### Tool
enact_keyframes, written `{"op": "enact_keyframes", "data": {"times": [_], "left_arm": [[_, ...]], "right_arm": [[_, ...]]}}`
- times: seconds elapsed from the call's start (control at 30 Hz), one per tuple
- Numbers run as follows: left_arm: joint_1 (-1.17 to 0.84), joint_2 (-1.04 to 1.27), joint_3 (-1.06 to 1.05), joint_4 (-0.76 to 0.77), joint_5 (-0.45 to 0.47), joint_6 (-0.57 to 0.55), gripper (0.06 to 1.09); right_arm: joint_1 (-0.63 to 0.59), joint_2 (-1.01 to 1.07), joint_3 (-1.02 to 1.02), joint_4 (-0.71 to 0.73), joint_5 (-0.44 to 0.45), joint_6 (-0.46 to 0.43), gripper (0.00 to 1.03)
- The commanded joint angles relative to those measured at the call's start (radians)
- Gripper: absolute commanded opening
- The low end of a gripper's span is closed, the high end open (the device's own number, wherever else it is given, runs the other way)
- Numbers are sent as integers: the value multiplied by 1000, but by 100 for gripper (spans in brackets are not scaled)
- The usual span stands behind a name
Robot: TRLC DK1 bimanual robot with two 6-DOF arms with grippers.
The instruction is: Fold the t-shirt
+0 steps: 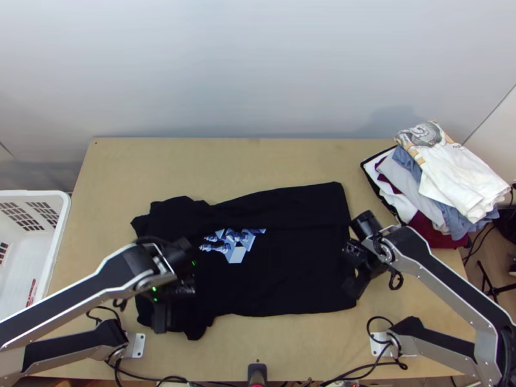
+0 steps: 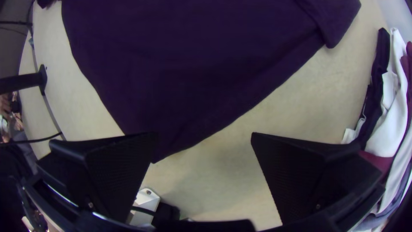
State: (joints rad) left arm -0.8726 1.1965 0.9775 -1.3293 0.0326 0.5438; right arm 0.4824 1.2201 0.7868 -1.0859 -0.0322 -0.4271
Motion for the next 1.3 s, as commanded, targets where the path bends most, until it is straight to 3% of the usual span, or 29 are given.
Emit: {"op": "enact_keyframes", "data": {"times": [0.0, 0.2, 0.3, 0.63, 0.73, 0.93, 1.27], "left_arm": [[-174, 18, -42, 45, -11, -94, 103], [-181, 21, -60, 105, -8, -174, 103], [-183, 17, -54, 99, 87, -235, 103], [-192, 38, -106, 163, 58, -242, 103], [-193, 40, -142, 177, 41, -242, 102], [-189, 35, -145, 179, 41, -245, 80], [-192, 34, -189, 231, 43, -268, 80]], "right_arm": [[79, -21, -26, -57, 18, -27, 99], [188, -4, -52, -42, 18, 53, 99], [232, -7, -63, -40, 18, 99, 99], [298, -25, -90, -26, 18, 146, 98], [298, -25, -90, -22, 18, 149, 89], [306, -34, -113, 7, 20, 143, 64], [312, 2, -127, 55, 20, 142, 62]]}}
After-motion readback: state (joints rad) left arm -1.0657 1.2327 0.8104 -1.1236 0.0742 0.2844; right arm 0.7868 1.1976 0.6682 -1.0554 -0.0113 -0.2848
